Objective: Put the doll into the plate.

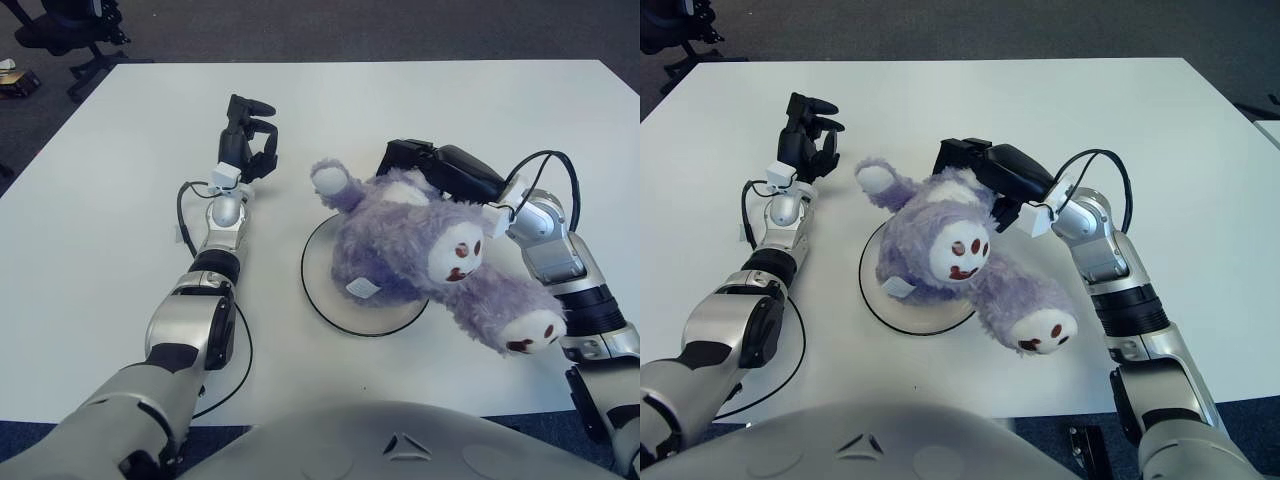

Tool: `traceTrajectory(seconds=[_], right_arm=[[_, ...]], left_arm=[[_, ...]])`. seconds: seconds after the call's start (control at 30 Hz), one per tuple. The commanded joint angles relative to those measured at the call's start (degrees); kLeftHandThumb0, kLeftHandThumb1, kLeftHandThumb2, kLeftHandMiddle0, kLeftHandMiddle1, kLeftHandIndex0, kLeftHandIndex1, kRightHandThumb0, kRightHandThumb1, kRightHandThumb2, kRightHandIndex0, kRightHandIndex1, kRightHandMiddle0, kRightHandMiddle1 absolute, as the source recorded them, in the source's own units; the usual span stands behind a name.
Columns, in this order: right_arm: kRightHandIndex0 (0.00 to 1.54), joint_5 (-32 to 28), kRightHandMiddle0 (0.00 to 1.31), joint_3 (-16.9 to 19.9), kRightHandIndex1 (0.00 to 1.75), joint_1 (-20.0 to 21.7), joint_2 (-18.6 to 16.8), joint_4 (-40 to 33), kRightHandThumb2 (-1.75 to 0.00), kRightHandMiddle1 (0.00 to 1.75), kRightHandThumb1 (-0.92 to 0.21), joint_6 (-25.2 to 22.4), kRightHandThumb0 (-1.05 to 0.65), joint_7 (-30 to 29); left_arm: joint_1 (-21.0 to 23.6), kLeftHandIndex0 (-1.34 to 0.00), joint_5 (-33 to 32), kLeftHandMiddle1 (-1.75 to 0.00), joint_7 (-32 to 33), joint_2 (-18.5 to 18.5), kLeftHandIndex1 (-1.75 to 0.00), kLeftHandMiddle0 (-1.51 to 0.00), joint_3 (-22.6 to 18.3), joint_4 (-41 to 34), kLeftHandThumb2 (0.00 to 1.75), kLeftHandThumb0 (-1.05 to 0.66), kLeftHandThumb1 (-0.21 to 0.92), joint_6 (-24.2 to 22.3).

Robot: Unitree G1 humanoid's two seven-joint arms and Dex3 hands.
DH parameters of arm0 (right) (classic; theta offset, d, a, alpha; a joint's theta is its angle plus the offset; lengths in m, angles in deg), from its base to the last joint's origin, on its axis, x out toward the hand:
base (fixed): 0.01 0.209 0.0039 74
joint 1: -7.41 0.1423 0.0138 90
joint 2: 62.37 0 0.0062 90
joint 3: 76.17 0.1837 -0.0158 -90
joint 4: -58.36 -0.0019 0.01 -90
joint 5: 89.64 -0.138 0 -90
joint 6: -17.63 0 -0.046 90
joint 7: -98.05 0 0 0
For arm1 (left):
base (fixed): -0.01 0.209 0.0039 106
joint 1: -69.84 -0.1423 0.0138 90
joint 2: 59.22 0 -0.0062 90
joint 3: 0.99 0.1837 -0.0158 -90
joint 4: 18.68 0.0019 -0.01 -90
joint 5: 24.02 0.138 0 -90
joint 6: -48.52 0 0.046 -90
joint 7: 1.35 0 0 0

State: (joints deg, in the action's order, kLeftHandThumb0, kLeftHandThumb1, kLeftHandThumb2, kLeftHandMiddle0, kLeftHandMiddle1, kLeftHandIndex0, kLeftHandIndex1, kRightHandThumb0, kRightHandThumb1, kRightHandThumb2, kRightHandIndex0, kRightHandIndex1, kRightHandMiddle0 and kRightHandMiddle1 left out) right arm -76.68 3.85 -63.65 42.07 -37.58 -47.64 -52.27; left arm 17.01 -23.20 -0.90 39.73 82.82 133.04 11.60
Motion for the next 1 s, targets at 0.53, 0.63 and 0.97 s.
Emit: traceTrajectory(seconds=[0.53,0.63,0.97], right_arm=[[0.51,0.34,0.51,1.74,0.02,-0.96,1.97,-5.7,-0.03,0.19,-0.92,-5.68,-0.1,1.59],[0.48,0.59,0.5,1.82,0.01,-0.96,2.13,-6.2,-0.03,0.15,-0.92,-6.45,-0.09,1.52],[0.38,1.76,0.47,2.29,0.0,-1.29,2.55,-7.97,-0.08,0.09,-0.92,-8.99,-0.07,1.75]], left_arm=[[-7.89,-0.16,0.99,-1.71,-0.68,1.87,-1.68,-0.16,0.77,4.48,0.52,0.0,0.92,0.01],[-7.87,-0.16,1.0,-1.71,-0.7,1.89,-1.69,-0.16,0.77,4.51,0.52,0.0,0.92,0.03],[-7.84,-0.16,1.06,-1.71,-0.65,2.07,-1.69,-0.16,0.79,4.53,0.52,0.0,0.92,0.1]])
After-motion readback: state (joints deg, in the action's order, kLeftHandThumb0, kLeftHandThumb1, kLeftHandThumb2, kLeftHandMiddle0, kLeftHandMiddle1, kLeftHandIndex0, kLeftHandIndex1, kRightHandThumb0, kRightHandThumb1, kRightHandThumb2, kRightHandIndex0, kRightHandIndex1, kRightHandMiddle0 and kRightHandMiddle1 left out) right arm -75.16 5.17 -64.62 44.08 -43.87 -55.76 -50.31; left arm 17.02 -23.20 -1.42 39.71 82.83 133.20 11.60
